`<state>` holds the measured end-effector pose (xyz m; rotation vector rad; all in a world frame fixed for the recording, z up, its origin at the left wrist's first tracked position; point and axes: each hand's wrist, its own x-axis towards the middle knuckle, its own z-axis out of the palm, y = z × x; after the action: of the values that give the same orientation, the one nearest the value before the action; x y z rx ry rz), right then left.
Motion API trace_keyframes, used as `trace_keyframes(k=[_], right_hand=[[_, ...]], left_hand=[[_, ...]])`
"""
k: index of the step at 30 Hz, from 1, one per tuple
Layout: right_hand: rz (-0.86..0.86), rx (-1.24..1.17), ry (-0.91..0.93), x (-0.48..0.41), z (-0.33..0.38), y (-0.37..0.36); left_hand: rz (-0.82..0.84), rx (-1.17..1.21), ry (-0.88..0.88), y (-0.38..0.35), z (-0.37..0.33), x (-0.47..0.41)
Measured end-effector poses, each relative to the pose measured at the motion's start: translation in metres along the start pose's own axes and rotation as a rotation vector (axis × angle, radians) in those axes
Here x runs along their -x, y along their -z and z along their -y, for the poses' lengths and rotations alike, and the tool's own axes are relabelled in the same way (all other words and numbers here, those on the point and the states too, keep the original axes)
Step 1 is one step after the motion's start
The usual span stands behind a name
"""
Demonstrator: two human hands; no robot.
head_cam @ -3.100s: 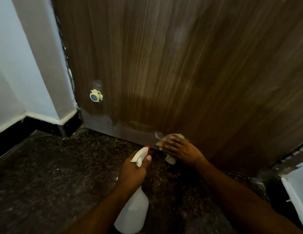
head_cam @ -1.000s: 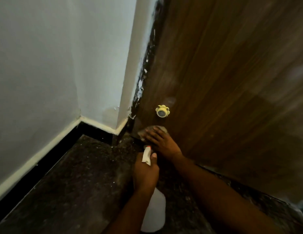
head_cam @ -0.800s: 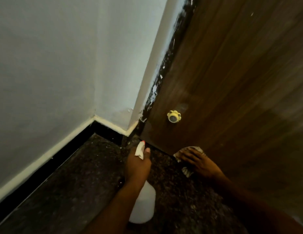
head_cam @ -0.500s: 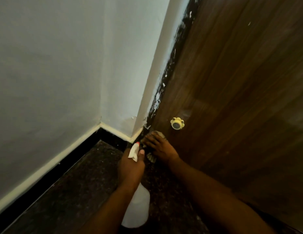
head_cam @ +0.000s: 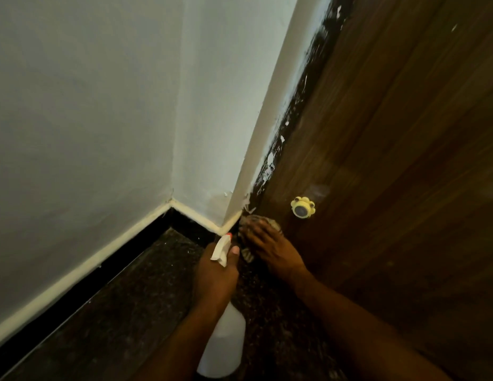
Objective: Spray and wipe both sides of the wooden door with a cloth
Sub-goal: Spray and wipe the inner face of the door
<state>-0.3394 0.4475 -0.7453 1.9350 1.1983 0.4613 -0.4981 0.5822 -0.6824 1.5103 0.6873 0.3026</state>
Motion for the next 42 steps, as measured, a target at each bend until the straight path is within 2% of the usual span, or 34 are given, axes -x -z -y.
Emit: trace_keyframes(k=[7,13,19,22,25,32,34,37,42], right_hand=[[0.072,-0.022,0.138,0.054,-0.001,-0.016],[0.296,-0.039,0.173,0.156,-0.018,-0.042],[0.518,-0.165,0.095,0.264,-0.027,-0.05],[0.603,-0.269,0.008,0.319,-0.027,-0.056],[0.729,-0.355,-0.178,0.361,-0.025,-0.069],[0.902,-0.655,-0.502,0.406,-0.013,-0.08],[0.865,-0.612,-0.526,0.388,-0.02,-0.06],[0.785,-0.74,-0.512,0.357,-0.032,-0.044],[0.416,-1.055,-0.609,0.262,-0.056,0.003]], left_hand=[[-0.017,-0.037,-0.006,0.008,0.002,-0.009],[0.122,-0.017,-0.056,-0.015,0.006,0.002],[0.237,0.007,-0.115,-0.054,0.012,0.028],[0.288,0.017,-0.118,-0.074,0.018,0.039],[0.332,0.013,-0.109,-0.091,0.028,0.048],[0.39,-0.028,-0.083,-0.115,0.046,0.058],[0.401,-0.043,-0.086,-0.116,0.043,0.056],[0.419,-0.021,-0.059,-0.119,0.029,0.052],[0.429,-0.147,-0.086,-0.115,-0.007,0.043]])
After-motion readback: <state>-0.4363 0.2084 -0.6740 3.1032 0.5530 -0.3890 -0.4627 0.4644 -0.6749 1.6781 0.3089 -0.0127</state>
